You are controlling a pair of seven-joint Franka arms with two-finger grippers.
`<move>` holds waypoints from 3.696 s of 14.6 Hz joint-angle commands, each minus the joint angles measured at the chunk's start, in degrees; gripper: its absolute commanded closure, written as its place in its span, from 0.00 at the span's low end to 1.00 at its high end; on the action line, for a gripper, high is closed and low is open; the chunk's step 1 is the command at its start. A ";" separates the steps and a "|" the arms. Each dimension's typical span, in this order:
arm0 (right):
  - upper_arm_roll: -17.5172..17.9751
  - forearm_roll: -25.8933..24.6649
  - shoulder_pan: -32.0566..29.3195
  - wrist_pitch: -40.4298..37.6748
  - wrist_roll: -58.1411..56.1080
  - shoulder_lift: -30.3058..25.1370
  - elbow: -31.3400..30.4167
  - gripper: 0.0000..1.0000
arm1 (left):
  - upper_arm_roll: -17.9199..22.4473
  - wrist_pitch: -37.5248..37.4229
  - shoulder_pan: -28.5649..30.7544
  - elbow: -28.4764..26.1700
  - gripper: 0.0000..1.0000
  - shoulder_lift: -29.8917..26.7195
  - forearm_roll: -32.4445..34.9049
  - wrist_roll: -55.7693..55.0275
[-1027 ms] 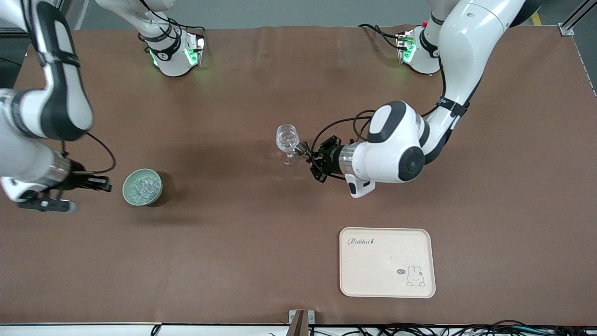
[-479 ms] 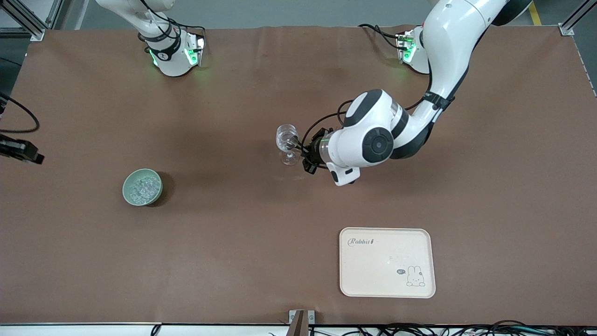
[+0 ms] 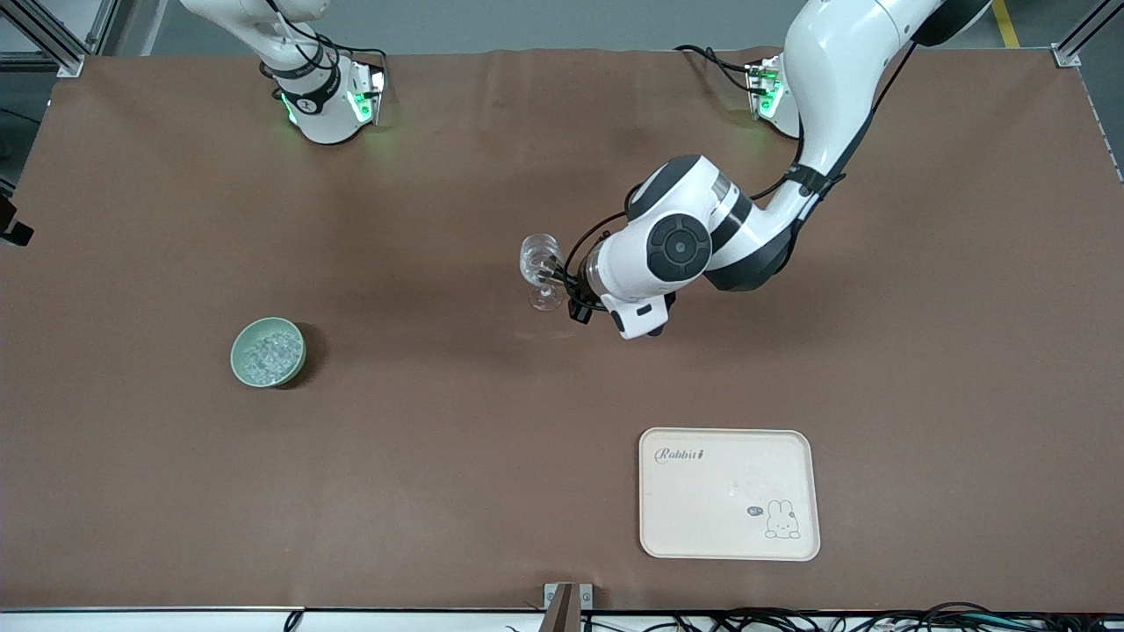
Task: Pour wine and add ice with both arms
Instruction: 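Tilt the jigger over the wine glass with the left gripper to pour, then carry the jigger to the white tray while the right gripper brings the ice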
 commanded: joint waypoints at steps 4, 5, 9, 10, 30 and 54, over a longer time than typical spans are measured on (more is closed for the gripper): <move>1.20 0.50 -2.18 0.55 0.74 -0.59 -1.51 0.99 | -1.56 -7.42 -0.23 -0.46 1.00 -1.53 0.94 -1.08; 1.12 0.50 -1.92 0.55 0.74 -0.59 -1.51 0.99 | -1.65 -8.40 -0.23 -0.46 1.00 -1.45 1.03 -1.08; 1.12 0.50 -1.48 0.38 0.83 -0.59 -1.51 0.99 | -1.65 -8.50 -0.49 -0.37 1.00 -1.18 1.03 -1.69; 1.12 0.50 -1.48 0.46 0.83 -0.59 -1.51 0.99 | -1.56 -8.32 -1.36 -0.29 1.00 -1.18 1.12 -2.48; 0.94 0.59 -1.57 0.64 0.39 -0.50 -1.51 0.99 | -0.77 -9.03 -7.17 1.91 1.00 -1.71 17.99 -17.78; 17.09 3.21 2.74 -1.65 25.03 -0.41 -1.51 0.99 | -1.12 1.17 24.89 7.10 1.00 5.94 -29.59 15.60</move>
